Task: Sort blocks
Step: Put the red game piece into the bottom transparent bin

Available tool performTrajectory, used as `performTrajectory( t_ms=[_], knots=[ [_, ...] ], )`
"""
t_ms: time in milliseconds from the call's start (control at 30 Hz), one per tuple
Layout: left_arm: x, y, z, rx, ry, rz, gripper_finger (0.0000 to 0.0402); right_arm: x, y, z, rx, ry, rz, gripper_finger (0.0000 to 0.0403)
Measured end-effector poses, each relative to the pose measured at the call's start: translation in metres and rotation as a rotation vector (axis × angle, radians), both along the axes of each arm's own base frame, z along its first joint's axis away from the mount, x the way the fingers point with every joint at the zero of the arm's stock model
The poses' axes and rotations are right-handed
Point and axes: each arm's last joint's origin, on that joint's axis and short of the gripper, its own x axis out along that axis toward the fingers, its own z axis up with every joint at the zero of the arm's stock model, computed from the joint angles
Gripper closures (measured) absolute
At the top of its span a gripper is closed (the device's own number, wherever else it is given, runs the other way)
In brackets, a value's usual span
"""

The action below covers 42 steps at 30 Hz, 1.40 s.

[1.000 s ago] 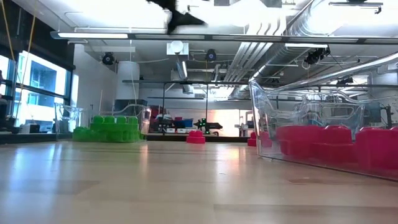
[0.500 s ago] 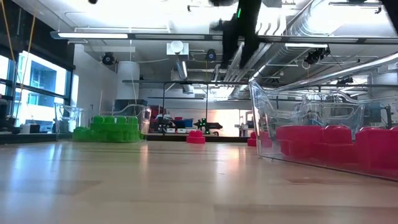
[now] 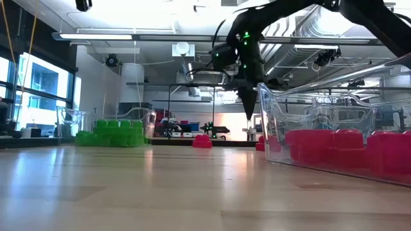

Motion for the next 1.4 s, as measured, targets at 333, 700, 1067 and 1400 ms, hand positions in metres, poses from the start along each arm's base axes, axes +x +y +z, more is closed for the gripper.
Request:
performTrajectory(
  t_ms=[333,700,1067,1400],
  knots=[
    [0.005,0.001,-0.001,-0.002,0.015,-0.005,0.0126,-0.012,0.010,-0.052,0.169,0.089,-0.024,0.0183],
    [0.007,0.001,-0.002,-0.003,0.023,-0.005,0.0126,-0.009,0.014,-0.069,0.117,0.066,0.020,0.0183],
    [0.007,0.001,-0.002,-0.006,0.023,-0.011,0.0126,-0.004,-0.004,-0.071,0.060,-0.071,-0.129,0.0183],
    [0.009,0.001,-0.003,-0.006,0.031,-0.010,0.0126,0.017,0.019,-0.071,0.081,-0.164,0.104,0.0183]
  ],
)
